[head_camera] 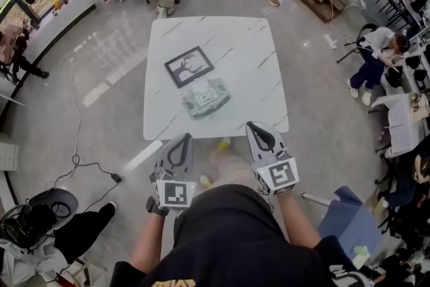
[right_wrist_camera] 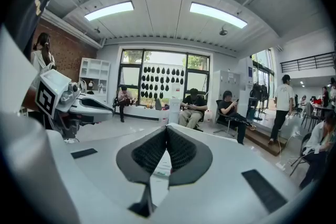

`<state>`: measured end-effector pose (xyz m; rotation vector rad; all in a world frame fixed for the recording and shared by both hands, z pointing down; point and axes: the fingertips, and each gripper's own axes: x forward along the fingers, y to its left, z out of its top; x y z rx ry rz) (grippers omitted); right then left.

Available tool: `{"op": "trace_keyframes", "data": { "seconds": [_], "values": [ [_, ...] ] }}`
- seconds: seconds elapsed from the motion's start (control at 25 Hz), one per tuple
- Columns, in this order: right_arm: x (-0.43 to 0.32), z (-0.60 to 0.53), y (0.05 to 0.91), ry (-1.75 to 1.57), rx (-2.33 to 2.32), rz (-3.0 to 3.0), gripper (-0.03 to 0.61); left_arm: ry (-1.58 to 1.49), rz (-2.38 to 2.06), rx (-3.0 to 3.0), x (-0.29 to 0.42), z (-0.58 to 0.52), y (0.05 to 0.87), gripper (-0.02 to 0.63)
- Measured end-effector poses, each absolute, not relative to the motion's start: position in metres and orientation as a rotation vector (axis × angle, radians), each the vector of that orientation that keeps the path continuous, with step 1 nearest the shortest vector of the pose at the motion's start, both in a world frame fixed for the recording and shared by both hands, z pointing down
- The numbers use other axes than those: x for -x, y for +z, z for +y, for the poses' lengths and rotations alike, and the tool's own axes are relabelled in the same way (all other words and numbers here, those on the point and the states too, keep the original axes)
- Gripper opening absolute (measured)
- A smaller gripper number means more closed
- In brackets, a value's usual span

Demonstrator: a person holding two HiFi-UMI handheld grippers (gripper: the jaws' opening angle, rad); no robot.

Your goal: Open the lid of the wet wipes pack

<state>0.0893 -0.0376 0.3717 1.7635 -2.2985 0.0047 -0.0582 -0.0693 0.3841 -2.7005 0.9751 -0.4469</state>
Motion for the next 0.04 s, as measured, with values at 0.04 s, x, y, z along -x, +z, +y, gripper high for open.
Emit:
{"op": "trace_keyframes", "data": {
  "seconds": [0.04],
  "values": [
    [-0.0885,-0.0399,0.3756,0.01,-1.75,-2.302,0.003,-0.465,0.974,2.703,0.0571,-0.0738,0.3919,0.017]
  ]
}}
